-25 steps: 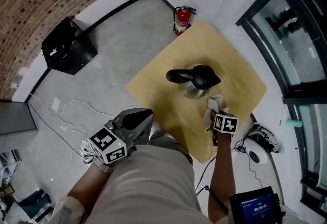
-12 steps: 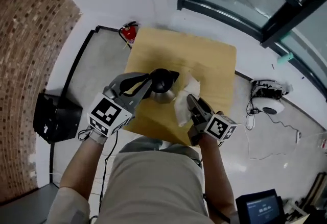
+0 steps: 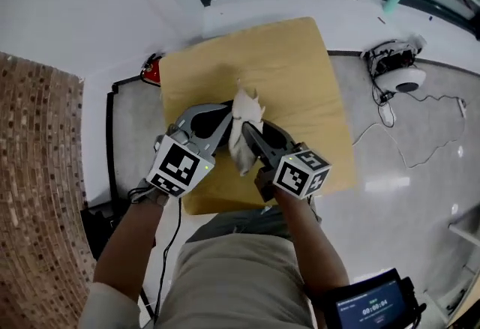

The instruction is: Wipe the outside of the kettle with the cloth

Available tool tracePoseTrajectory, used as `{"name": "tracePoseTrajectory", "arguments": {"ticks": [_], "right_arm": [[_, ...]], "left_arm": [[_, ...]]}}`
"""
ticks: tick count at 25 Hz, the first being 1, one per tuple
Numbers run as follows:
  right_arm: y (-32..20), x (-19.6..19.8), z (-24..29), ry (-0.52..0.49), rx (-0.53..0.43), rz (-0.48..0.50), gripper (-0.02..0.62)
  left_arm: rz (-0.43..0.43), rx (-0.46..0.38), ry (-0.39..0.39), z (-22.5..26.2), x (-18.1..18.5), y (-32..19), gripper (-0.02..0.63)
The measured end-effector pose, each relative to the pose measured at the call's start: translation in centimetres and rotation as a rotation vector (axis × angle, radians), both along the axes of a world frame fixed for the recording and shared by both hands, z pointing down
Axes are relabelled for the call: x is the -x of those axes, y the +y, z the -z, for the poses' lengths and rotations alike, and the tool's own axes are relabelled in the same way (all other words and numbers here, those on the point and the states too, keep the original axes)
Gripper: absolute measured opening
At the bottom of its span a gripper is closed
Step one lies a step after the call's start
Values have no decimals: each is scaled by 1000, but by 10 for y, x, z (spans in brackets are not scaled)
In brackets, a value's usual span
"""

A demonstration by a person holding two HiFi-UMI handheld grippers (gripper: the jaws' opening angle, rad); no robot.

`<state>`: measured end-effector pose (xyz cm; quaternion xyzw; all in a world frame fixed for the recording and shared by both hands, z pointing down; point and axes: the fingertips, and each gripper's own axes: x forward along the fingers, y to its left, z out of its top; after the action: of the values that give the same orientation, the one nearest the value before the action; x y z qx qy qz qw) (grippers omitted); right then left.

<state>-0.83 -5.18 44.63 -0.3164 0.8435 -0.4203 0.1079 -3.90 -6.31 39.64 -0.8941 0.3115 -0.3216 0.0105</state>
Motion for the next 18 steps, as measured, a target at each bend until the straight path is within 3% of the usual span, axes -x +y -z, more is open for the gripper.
{"name": "tracePoseTrajectory", "arguments": {"ticks": [5,10,12,15,18], "right_arm": [[-15,-18,-70,21,111,-129,116],[-28,-32,-124,90,241,-144,115],[-35,-30,-101,51,211,-125,114],[-43,-18,-21,-28,69,-69,113],[-42,-11,0,24,9,-57,114]], "left_arm": [[-30,-4,8,-3,1,-2,-5],[-65,5,-4,-4,-7,-1,-3],[-74,11,-7,-4,-10,0,-3],[-87,19,-17,-2,-15,3,-3],[-81,42,4,2,-16,4,-3]]}}
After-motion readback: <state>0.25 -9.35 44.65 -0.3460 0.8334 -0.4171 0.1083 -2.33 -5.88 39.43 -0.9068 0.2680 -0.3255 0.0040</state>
